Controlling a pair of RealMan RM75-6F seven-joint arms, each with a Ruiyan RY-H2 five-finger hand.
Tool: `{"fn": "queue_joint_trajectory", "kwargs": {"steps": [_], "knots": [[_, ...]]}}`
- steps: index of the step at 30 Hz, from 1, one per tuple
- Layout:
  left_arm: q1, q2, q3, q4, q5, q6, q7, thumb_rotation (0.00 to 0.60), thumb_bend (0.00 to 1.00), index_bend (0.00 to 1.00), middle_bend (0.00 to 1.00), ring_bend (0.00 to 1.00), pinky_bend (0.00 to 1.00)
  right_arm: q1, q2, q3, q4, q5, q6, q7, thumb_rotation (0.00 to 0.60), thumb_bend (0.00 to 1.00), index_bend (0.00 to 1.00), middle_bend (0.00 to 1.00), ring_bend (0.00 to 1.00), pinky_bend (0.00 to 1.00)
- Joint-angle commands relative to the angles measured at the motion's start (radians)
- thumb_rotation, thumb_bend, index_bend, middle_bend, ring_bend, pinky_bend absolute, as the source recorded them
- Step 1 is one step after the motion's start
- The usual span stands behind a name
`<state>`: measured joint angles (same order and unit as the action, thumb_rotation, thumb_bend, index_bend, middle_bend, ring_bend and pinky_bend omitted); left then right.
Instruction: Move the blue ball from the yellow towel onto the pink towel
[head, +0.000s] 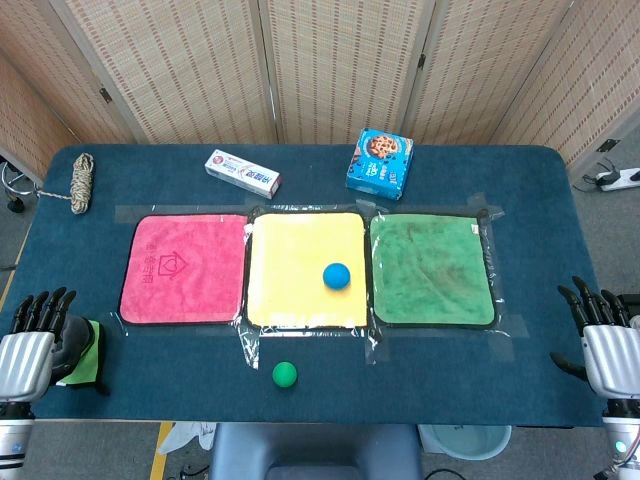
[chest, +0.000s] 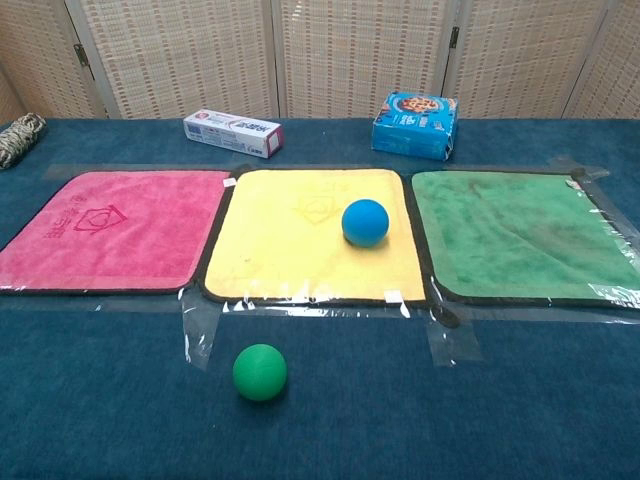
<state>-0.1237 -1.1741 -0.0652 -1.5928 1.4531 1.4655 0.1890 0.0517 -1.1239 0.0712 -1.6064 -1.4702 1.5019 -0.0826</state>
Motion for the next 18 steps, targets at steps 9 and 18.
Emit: {"fn": "queue_joint_trajectory", "kwargs": {"steps": [9, 18], "knots": [[-0.001, -0.010, -0.006, 0.012, 0.009, 0.017, -0.002, 0.600, 0.43, 0.06, 0.08, 0.03, 0.00, -0.007, 0.000, -0.001, 0.000, -0.006, 0.012, 0.008, 0.600, 0.08, 0.11, 0.07, 0.16, 0.10], [-0.001, -0.011, -0.006, 0.011, 0.010, 0.021, -0.002, 0.600, 0.43, 0.06, 0.08, 0.04, 0.00, -0.012, -0.002, 0.001, 0.003, -0.012, 0.022, 0.015, 0.600, 0.08, 0.11, 0.07, 0.17, 0.10]]}}
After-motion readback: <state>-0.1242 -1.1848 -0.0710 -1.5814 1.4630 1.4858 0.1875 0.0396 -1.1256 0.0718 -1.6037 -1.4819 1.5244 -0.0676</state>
